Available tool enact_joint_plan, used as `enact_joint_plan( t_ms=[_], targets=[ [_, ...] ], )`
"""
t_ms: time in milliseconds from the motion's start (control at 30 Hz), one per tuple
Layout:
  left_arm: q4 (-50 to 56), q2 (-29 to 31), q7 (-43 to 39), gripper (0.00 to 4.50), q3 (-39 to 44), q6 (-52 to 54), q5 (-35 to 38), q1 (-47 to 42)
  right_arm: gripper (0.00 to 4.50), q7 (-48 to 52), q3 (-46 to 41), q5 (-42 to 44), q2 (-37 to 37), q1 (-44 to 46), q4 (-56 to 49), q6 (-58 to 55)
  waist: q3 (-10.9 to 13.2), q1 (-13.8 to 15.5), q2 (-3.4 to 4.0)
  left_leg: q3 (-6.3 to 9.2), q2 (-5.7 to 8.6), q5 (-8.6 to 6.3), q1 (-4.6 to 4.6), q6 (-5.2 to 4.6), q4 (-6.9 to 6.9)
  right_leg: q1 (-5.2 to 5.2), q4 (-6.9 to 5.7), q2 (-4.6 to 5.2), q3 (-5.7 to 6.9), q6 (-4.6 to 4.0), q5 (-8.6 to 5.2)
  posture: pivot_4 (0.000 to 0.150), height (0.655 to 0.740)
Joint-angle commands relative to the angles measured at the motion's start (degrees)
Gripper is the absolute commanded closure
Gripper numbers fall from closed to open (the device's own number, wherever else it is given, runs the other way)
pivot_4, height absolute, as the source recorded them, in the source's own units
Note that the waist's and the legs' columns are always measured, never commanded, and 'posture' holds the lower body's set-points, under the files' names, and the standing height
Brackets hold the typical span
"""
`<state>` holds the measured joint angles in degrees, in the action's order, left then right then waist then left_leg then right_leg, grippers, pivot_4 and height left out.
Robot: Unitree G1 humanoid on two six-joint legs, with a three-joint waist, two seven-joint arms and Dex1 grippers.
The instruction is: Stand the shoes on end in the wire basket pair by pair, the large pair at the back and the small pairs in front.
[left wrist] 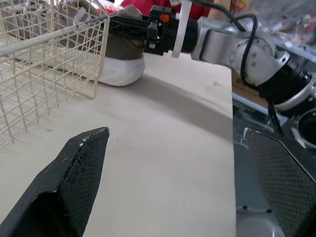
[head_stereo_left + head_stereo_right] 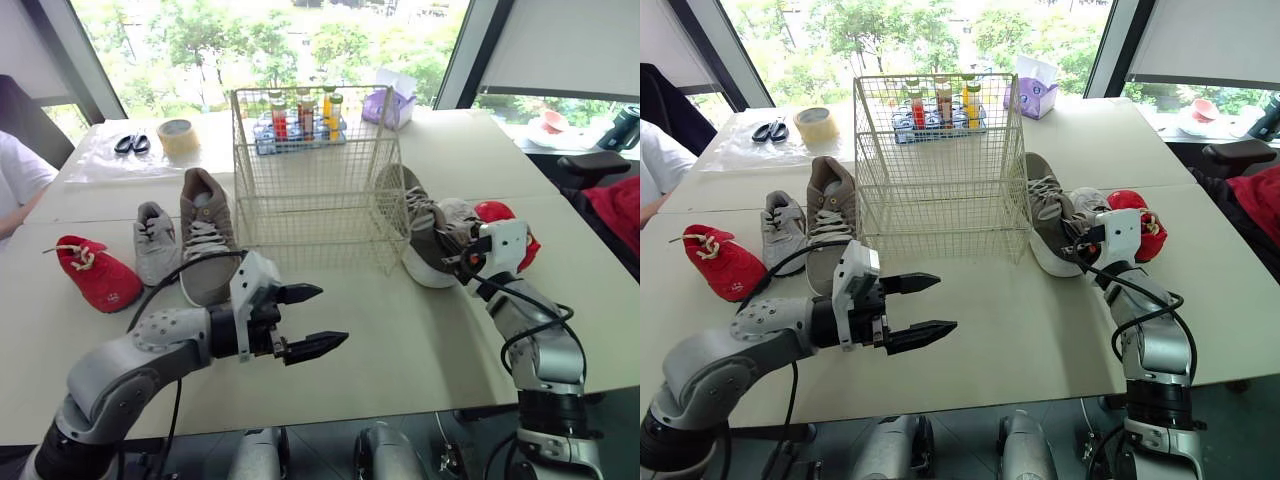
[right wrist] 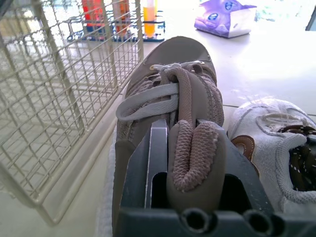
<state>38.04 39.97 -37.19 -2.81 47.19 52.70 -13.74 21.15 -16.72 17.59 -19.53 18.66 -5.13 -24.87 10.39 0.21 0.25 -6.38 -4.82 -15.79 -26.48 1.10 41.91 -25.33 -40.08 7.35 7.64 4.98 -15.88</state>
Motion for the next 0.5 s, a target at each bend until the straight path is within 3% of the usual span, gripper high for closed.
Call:
enact_joint_plan(
  t_ms=[33,300,500],
  targets=[
    [-1.4,1.2,-2.1,0.00,7.0,1.4,9.2,-5.9,4.14,-5.1,-5.6,3.9,-3.5,8.6,-10.9,-2.7,0.2,0.2,0.24,0.00,0.00,0.01,-0.06,0.02,0.01,-0.07,0.00,0.00,-0.02,-0.01,0.02,0.150,0.6797],
    [-16.9,3.3,-2.9,0.00,15.3,5.2,21.4,-24.2,4.14,-3.7,-9.5,5.4,-19.9,21.2,-15.7,-7.7,0.3,0.4,0.39,0.01,0.05,0.03,-0.14,0.02,-0.05,-0.07,0.05,0.01,0.04,0.08,-0.05,0.150,0.6797],
    [-43.9,6.7,-1.1,0.00,17.7,9.1,18.2,-46.5,4.14,14.0,-5.1,10.2,-33.5,32.9,-11.5,-3.9,0.4,0.0,0.39,-0.04,0.05,0.03,-0.09,0.02,-0.12,-0.13,0.02,0.00,0.00,0.08,-0.04,0.150,0.6797]
  ],
)
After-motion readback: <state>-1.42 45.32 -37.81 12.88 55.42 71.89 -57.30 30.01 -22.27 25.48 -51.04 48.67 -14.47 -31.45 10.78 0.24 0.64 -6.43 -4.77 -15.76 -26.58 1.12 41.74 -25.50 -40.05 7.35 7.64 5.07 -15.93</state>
